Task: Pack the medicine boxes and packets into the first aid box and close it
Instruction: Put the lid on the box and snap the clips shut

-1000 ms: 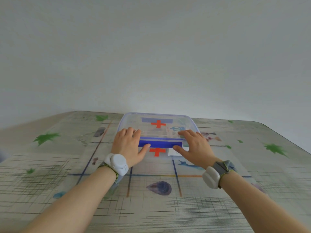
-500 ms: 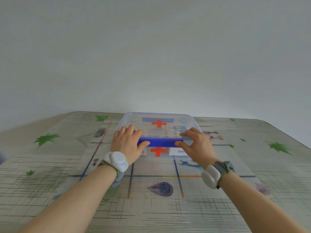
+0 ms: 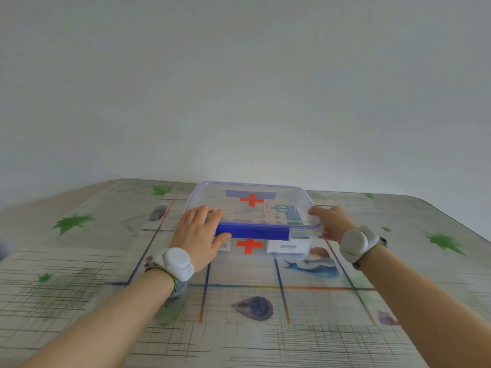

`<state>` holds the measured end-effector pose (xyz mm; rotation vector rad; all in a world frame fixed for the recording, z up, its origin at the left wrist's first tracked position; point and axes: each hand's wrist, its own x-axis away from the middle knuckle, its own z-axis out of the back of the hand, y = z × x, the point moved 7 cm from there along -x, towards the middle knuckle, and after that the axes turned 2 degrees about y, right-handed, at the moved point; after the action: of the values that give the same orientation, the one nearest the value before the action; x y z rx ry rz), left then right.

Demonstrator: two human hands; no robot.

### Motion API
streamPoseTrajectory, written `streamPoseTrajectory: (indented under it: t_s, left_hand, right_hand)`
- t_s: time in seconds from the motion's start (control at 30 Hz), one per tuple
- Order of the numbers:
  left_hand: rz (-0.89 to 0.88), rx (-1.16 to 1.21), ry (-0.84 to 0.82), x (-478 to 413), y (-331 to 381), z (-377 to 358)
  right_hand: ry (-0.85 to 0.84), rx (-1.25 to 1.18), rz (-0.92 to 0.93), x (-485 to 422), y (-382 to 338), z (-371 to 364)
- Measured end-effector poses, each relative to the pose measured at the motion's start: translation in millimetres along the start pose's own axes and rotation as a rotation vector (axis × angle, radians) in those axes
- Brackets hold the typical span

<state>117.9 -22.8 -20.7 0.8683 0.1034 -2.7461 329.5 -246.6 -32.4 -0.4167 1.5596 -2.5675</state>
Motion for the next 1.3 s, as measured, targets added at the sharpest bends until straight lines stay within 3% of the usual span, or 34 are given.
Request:
streamPoseTrajectory:
  t_s: [0.1,0.2,0.27,0.37,0.47,0.57,0.73,0.83,0.97,1.13,1.3]
  left_hand:
    - [0.055,-0.047,-0.062,-7,-7,-2]
    - [0.383,-0.056,-0.126,-11,-19,-2]
    - [0.706,0.227,-0.216,-10,-21,-7]
    - [1.075,1.015,-0.281,-11,2,-35]
    - [1.202,1.245,-0.221,-9,18,-40]
    - [1.207,1.176,-0.201,-4,16,-43]
    - [1.174,1.159,-0.231,-9,9,-43]
    - [1.122,1.308,-0.316,-19,4,-48]
    - [1.015,1.269,-0.528,-19,0,-32]
    - [0.91,1.216,-0.665,-16,-5,-18]
    - [0.786,1.135,-0.748,-22,2,-11]
  right_hand:
    - [-0.041,-0.125,-0.033,1,5,0]
    - [-0.113,-0.203,-0.042,13,9,-3]
    - [-0.177,-0.211,-0.057,26,11,-10]
    - [-0.298,-0.272,-0.101,44,17,-22]
    - [-0.434,-0.355,-0.134,65,26,-37]
    - [-0.463,-0.253,-0.134,76,33,-44]
    - [-0.132,-0.14,-0.141,48,32,-5]
    - [-0.061,-0.132,-0.121,32,28,11]
    - [-0.165,-0.194,-0.132,27,29,0]
    - [-0.458,-0.264,-0.187,35,25,-27]
    - [-0.597,-0.369,-0.173,38,29,-51]
